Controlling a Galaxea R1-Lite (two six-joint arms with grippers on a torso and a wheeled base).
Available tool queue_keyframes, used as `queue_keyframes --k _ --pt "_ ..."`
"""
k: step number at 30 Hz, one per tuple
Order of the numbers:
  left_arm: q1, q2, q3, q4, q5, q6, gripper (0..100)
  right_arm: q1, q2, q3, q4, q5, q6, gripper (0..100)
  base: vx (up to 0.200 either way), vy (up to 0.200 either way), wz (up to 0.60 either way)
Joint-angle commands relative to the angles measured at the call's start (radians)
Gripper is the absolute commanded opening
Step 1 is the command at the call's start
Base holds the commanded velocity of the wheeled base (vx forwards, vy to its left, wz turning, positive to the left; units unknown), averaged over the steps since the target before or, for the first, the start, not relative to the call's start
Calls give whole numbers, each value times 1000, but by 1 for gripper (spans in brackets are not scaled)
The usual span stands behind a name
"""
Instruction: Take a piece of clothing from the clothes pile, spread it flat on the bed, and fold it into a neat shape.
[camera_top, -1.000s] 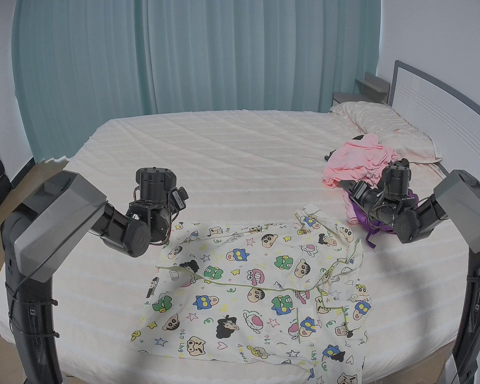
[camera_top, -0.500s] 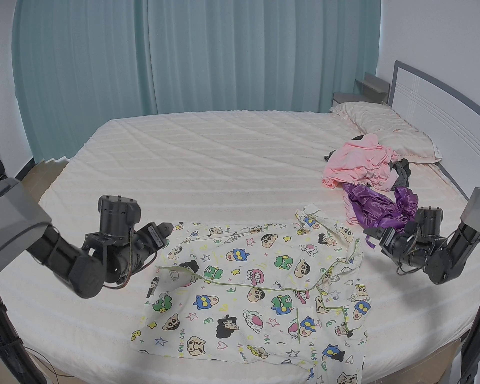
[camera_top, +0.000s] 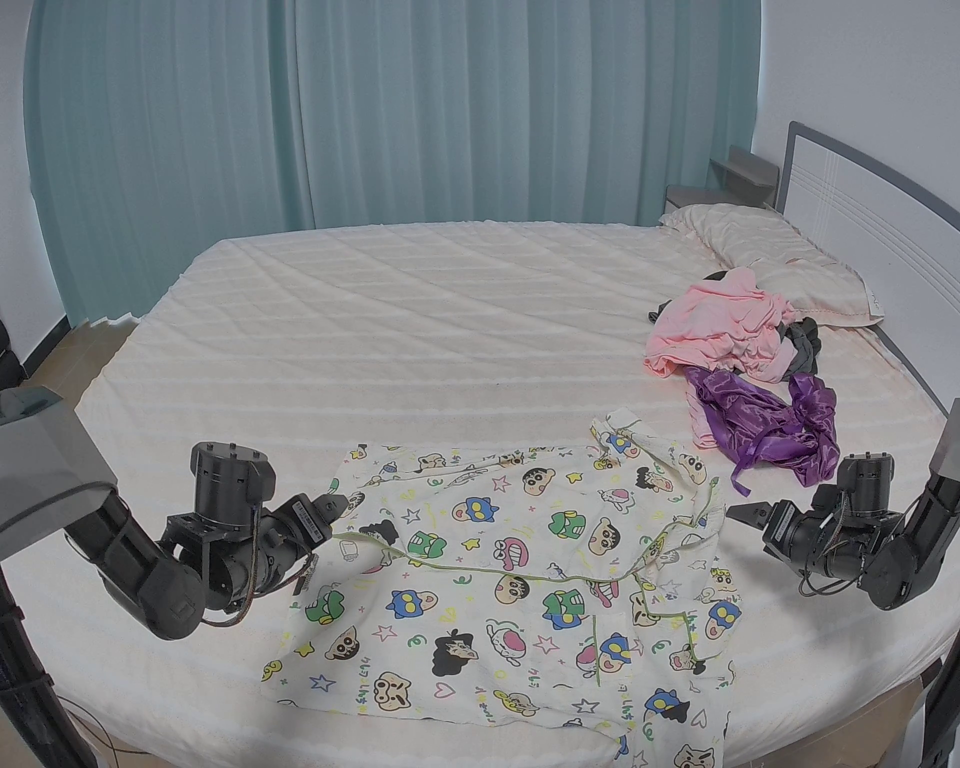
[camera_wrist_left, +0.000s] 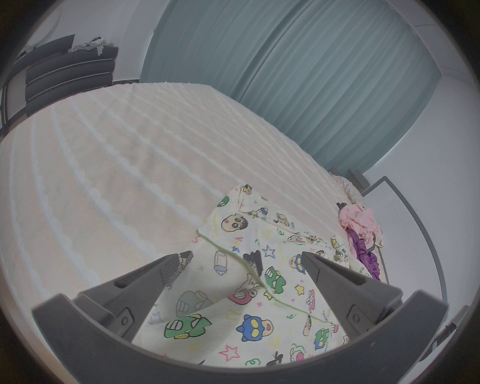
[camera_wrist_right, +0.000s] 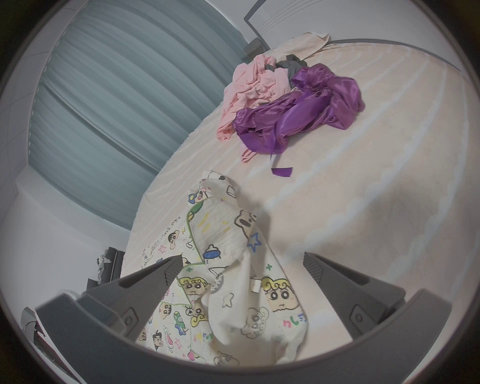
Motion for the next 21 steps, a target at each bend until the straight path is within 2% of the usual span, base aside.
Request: queue_keyframes --k 1,6,21 --pt "11 89 15 -10 -21 -25 100 13 -24 43 0 -40 -2 100 0 0 0" --pt "12 92 64 -10 -86 -26 100 11 -12 54 0 -45 -4 100 0 0 0" --pt "23 109 133 -13 -86 -29 100 11 -6 55 0 -48 -7 100 0 0 0"
